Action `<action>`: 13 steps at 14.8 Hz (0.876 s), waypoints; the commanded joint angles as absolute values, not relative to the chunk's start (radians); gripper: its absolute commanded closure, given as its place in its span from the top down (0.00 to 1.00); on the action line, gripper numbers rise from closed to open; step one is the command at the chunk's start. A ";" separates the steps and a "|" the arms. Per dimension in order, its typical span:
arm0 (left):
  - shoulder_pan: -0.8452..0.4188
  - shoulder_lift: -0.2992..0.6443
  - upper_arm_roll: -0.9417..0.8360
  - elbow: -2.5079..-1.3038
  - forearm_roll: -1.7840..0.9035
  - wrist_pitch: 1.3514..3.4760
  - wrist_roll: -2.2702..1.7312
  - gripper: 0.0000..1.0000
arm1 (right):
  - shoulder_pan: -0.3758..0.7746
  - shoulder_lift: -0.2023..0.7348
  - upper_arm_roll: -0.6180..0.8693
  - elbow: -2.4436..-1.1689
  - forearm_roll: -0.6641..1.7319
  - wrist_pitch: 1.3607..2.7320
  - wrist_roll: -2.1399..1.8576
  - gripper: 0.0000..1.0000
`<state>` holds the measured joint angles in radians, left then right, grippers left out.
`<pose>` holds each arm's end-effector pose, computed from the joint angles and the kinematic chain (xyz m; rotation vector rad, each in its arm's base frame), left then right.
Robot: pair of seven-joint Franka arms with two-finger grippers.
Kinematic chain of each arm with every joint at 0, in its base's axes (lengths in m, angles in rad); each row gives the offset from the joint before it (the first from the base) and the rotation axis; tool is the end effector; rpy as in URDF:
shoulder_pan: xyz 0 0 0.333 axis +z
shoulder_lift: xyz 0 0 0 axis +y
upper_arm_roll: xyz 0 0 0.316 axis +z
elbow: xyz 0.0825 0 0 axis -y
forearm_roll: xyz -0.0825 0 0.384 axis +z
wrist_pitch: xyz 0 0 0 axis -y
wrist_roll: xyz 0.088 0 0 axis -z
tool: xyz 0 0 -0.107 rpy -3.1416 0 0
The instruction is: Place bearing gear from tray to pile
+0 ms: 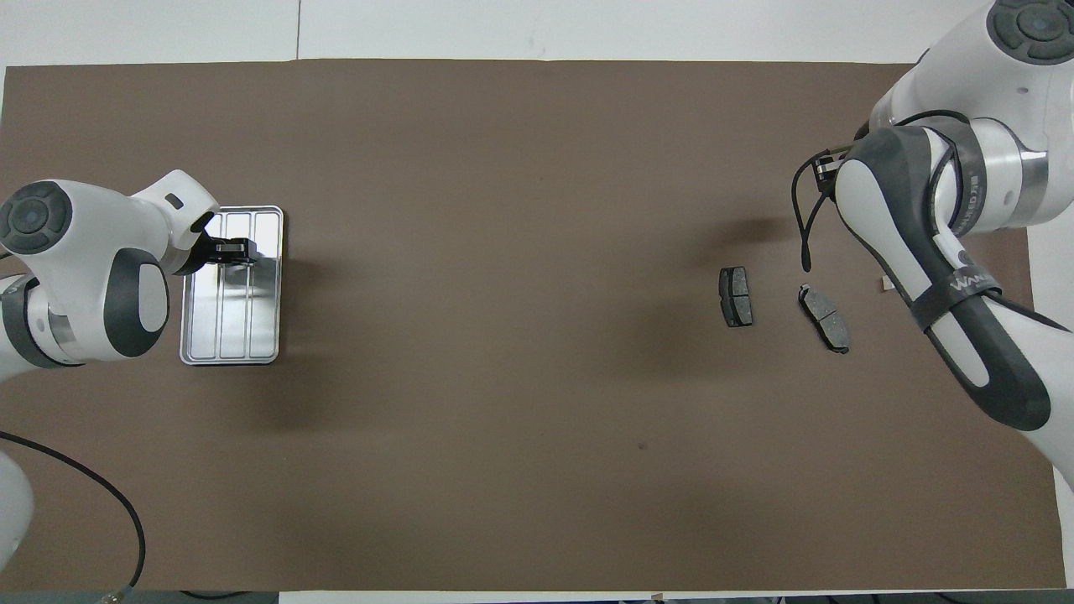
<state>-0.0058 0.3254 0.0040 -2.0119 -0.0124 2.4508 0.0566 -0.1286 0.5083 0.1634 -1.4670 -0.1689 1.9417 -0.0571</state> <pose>0.6126 -0.0012 0.3028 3.1315 -0.0776 0.1782 0.6959 -0.0057 0.3875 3.0575 0.2082 -0.0413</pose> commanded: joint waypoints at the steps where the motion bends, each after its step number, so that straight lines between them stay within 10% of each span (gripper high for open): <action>1: -0.003 0.316 0.005 -2.039 0.009 2.483 0.038 0.51 | -0.161 0.489 0.175 -1.560 -0.149 2.035 -0.077 0.00; 13: -0.011 0.330 0.003 -1.984 0.002 2.433 0.034 0.17 | -0.209 0.586 0.172 -1.603 -0.164 2.220 -0.086 0.00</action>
